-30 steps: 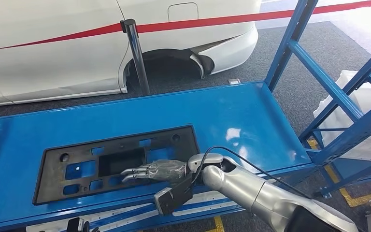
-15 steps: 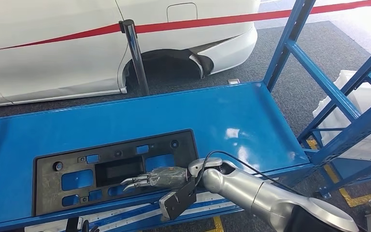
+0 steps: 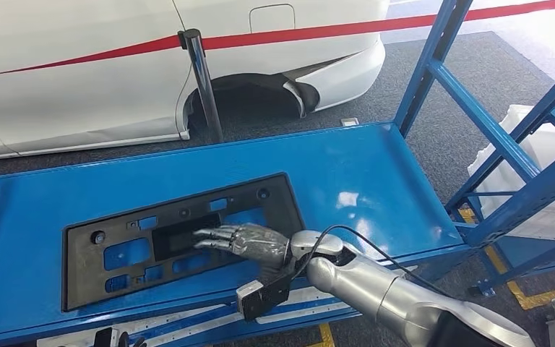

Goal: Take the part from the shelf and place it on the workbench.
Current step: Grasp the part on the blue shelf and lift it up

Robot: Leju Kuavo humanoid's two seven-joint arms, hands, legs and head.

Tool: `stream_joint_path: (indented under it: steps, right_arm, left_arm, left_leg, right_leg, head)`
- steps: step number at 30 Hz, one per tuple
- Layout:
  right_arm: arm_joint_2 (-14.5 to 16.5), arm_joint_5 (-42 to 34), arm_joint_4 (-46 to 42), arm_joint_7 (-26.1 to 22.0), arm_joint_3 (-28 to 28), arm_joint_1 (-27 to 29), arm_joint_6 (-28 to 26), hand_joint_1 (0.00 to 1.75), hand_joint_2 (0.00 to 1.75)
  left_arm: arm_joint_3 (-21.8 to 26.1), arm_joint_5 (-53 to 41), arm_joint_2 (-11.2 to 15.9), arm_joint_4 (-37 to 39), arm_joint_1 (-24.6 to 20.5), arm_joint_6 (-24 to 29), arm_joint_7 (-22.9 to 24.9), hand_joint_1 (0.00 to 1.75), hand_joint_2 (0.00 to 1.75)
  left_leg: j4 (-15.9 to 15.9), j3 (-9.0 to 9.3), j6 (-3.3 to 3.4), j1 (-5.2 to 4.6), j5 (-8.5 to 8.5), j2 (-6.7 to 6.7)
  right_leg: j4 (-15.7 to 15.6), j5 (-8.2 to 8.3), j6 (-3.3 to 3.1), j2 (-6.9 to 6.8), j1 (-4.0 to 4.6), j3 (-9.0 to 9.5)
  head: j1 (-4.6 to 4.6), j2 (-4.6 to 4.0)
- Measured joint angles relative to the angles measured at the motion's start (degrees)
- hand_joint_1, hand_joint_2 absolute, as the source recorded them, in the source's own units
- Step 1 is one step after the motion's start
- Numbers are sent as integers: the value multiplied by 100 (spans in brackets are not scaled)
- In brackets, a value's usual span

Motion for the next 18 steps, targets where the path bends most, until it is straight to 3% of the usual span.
stream_joint_path:
  steps: [3,6,18]
  right_arm:
    - [75,415,132,98,-191,48,-741,0,175]
    - [171,560,236,147,-392,116,-1050,0,175]
    - [382,660,451,168,-845,246,-1298,0,175]
  left_arm:
    - [26,71,0,0,75,-100,-98,0,0]
    - [78,133,0,2,98,-194,-125,0,0]
    - [178,144,-2,2,147,-320,-124,0,0]
  left_leg:
    - [0,-1,0,0,0,0]
    - [0,-1,0,0,0,-1]
    - [-1,-1,0,1,0,0]
  right_leg:
    - [0,0,0,0,0,-1]
    - [0,-1,0,-1,1,-2]
    - [0,-1,-1,-1,2,-2]
  head:
    - [-1,-1]
    - [0,-1]
    - [-1,-1]
